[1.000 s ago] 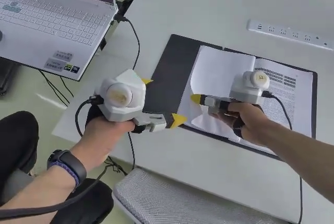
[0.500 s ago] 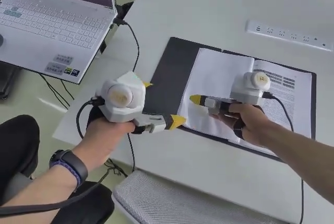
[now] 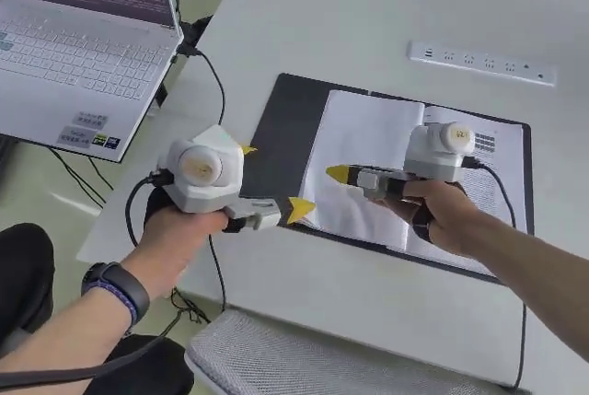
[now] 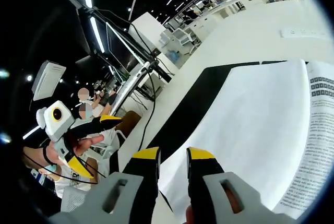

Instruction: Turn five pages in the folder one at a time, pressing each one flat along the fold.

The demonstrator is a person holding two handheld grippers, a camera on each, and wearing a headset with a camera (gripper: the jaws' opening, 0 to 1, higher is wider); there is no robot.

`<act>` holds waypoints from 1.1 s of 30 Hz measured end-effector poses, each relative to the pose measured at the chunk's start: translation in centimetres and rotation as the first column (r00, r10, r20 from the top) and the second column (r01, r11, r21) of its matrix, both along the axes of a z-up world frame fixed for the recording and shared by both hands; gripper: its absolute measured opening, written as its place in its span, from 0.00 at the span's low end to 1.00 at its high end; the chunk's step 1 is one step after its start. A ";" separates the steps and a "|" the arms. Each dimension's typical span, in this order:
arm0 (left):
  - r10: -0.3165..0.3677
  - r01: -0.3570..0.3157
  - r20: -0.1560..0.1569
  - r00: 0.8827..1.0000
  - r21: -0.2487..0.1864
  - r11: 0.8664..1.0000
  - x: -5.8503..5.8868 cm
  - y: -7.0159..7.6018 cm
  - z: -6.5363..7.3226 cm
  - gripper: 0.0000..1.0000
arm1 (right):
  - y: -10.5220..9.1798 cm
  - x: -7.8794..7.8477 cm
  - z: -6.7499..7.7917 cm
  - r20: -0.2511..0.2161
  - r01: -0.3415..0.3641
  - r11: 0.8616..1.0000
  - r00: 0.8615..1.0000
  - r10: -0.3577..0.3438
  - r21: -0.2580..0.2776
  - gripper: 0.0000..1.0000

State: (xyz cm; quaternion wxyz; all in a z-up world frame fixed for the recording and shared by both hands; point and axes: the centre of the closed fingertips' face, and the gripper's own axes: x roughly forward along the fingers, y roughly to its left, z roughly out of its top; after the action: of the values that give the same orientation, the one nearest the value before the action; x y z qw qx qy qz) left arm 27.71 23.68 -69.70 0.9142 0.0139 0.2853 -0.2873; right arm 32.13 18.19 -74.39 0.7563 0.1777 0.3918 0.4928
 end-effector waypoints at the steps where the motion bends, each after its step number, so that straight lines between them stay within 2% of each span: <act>1: -0.002 0.002 0.001 1.000 0.003 1.000 0.2 -0.1 -0.1 0.74 | -0.6 0.2 0.2 0.005 0.009 1.000 1.000 -0.009 -0.001 0.20; 6: 0.004 -0.004 0.004 1.000 -0.006 1.000 1.3 -0.5 -0.4 0.72 | -3.1 0.8 1.2 0.038 0.034 0.999 0.999 -0.034 -0.006 0.20; 11: -0.013 0.014 0.011 1.000 -0.012 1.000 2.2 -1.7 -0.5 0.71 | -5.2 1.8 1.9 0.062 0.068 0.998 0.996 -0.067 -0.008 0.20; 15: -0.031 0.031 0.013 0.999 -0.015 0.999 2.7 -2.5 -0.7 0.69 | -6.3 2.1 2.1 0.074 0.080 0.997 0.994 -0.078 -0.017 0.20; 19: -0.055 0.055 0.005 0.998 -0.010 0.998 3.2 -3.4 -1.4 0.67 | -7.4 2.5 2.7 0.086 0.102 0.995 0.991 -0.100 -0.013 0.20; 24: -0.079 0.079 -0.017 0.997 0.001 0.997 3.6 -4.3 -3.1 0.64 | -8.7 2.6 3.1 0.099 0.117 0.993 0.988 -0.115 -0.018 0.20; 28: -0.099 0.099 -0.038 0.994 0.002 0.995 3.5 -5.0 -4.3 0.59 | -9.8 2.7 3.0 0.100 0.132 0.991 0.987 -0.129 -0.024 0.20; 33: -0.099 0.101 -0.093 0.991 0.013 0.995 2.7 -5.2 -7.1 0.56 | -10.8 2.8 2.8 0.093 0.148 0.989 0.985 -0.145 -0.029 0.20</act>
State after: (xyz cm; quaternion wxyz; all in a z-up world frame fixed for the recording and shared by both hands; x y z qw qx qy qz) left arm 30.42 18.44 -76.77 0.8845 0.0230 0.3285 -0.3306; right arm 34.88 7.39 -71.61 0.8106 0.1699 0.3515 0.4364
